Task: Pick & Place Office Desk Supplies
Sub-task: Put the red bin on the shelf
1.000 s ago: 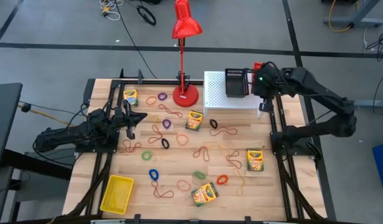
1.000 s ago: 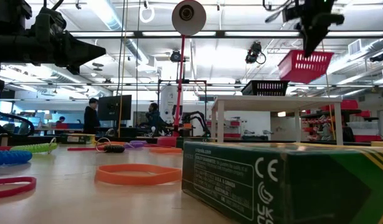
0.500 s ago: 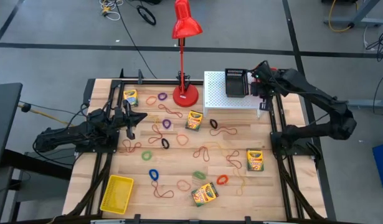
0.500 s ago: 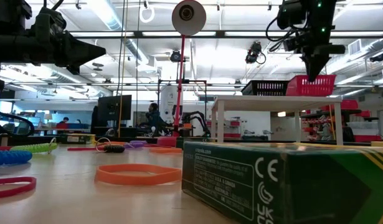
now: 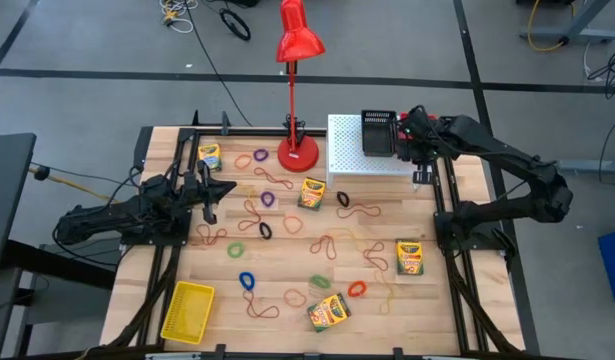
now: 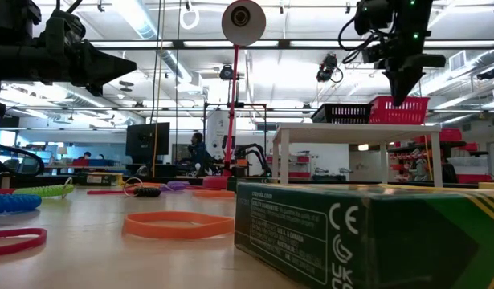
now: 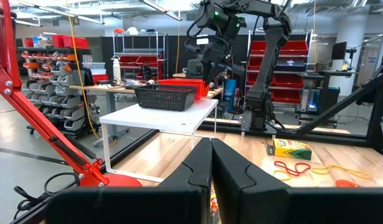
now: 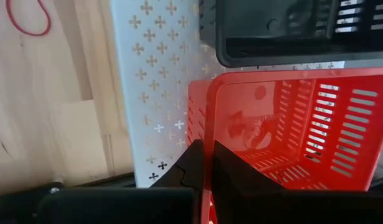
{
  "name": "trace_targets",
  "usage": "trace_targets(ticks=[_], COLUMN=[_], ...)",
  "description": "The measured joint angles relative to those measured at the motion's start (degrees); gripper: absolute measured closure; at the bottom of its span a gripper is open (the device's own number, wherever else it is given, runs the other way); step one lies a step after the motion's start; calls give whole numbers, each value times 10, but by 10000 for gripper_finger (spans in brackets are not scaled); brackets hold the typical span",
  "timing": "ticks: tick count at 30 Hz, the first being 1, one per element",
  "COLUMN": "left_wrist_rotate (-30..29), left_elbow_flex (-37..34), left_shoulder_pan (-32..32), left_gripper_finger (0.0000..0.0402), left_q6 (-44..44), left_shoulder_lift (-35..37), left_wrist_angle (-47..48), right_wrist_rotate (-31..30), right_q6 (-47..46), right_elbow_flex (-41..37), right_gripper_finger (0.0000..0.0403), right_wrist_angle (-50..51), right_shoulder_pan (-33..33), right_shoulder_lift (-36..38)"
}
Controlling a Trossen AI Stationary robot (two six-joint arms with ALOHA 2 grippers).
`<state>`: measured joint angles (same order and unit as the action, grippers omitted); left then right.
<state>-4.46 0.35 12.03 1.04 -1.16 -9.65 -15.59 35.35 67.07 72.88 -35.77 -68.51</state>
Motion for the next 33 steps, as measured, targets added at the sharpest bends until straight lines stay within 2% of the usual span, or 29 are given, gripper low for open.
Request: trace_targets(ticks=[33], left_wrist_rotate=[0], left_elbow_flex=[0], left_shoulder_pan=[0], left_gripper_finger=[392], left_q6=[0], left_shoulder_lift=[0], left_wrist_angle=[0], right_wrist_rotate=[6], right_q6=[26], right_elbow_flex=[0], right_gripper_finger=[384], right_wrist_angle=[-7], right_shoulder_pan=[-17], right_shoulder_lift=[-1])
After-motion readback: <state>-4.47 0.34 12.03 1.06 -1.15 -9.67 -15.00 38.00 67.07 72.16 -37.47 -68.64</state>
